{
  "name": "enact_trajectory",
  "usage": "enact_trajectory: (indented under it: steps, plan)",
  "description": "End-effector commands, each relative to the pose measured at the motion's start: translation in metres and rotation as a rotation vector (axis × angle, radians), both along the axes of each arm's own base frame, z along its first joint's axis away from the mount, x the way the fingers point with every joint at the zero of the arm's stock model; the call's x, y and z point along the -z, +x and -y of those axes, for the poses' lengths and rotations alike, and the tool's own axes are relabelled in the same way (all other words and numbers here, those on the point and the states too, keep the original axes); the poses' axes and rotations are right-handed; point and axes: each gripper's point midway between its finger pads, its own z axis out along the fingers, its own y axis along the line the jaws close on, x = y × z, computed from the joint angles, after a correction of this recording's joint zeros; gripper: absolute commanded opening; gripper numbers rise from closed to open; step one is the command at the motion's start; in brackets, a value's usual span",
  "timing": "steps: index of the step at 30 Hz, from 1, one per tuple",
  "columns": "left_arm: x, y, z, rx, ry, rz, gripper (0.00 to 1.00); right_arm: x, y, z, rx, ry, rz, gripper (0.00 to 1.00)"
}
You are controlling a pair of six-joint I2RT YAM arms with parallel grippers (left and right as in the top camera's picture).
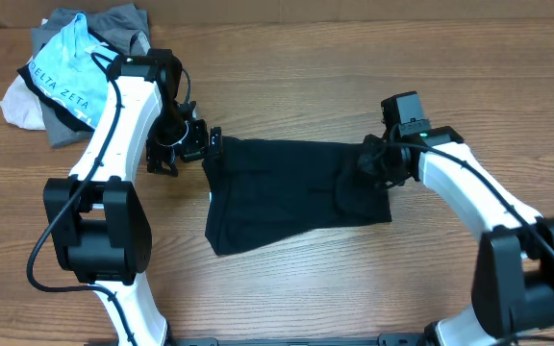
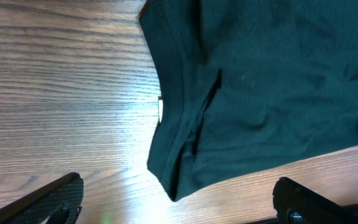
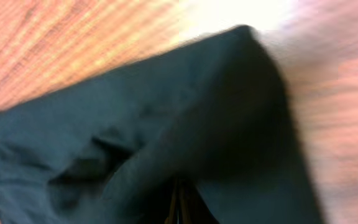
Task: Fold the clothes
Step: 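Grasp the folded bundle's right side with the right gripper and lift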
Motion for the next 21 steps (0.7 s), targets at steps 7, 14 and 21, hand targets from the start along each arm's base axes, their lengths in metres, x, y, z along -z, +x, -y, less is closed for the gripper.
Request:
enact_trajectory:
  steps: [7,14,21]
  plan:
    - [-0.01,0.002,0.005,-0.003,-0.012,0.025,1.0,0.016,0.017,-0.046,-0.074,0.14,0.041,0.04]
    - [-0.01,-0.001,0.005,-0.002,-0.011,0.014,1.0,-0.004,0.012,-0.03,-0.046,0.125,-0.009,0.04]
    - [-0.01,0.0,0.005,-0.002,-0.012,0.018,1.0,-0.04,-0.017,-0.022,-0.162,0.094,-0.029,0.04]
